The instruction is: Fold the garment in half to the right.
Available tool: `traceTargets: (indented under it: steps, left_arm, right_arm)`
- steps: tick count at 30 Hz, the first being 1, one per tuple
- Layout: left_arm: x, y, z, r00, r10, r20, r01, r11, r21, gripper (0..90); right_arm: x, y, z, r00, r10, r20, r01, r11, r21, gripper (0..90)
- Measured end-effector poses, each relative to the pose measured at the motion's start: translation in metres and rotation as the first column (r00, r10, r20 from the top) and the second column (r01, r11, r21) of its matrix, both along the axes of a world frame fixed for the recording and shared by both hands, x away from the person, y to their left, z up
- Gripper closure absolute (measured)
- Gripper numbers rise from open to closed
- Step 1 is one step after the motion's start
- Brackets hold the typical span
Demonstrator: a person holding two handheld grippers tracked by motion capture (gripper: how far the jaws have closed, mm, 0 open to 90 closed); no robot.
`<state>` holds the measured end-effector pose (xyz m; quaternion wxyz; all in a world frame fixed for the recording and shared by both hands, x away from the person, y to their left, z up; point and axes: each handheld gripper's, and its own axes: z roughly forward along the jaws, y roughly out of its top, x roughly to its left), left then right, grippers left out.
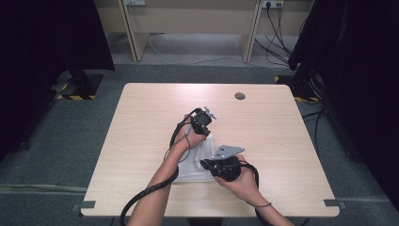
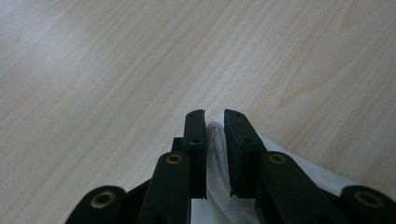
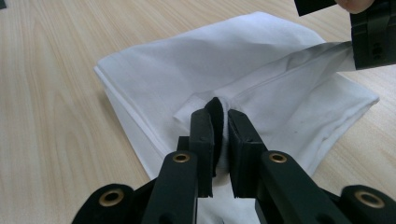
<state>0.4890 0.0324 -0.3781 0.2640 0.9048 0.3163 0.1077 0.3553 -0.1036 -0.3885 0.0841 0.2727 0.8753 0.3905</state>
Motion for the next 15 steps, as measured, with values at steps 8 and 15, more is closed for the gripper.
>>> traceTargets:
  steps: [8,15]
  left_arm:
    - [0.0010,-0.0033,-0.0008,1.0000,-0.003,-0.002,0.003,1.0000,0.000,78.6]
    - [0.0010,-0.0065,-0.0016,1.0000,-0.001,-0.003,0.001,1.0000,-0.002,77.7]
  right_arm:
    - [-0.0004,-0.0013,-0.0016,1.0000,0.003,-0.001,-0.003,0.9999,-0.013,81.3]
    - [-0.0003,-0.0039,-0.0015,1.0000,0.001,-0.002,-0.002,0.9998,-0.021,80.7]
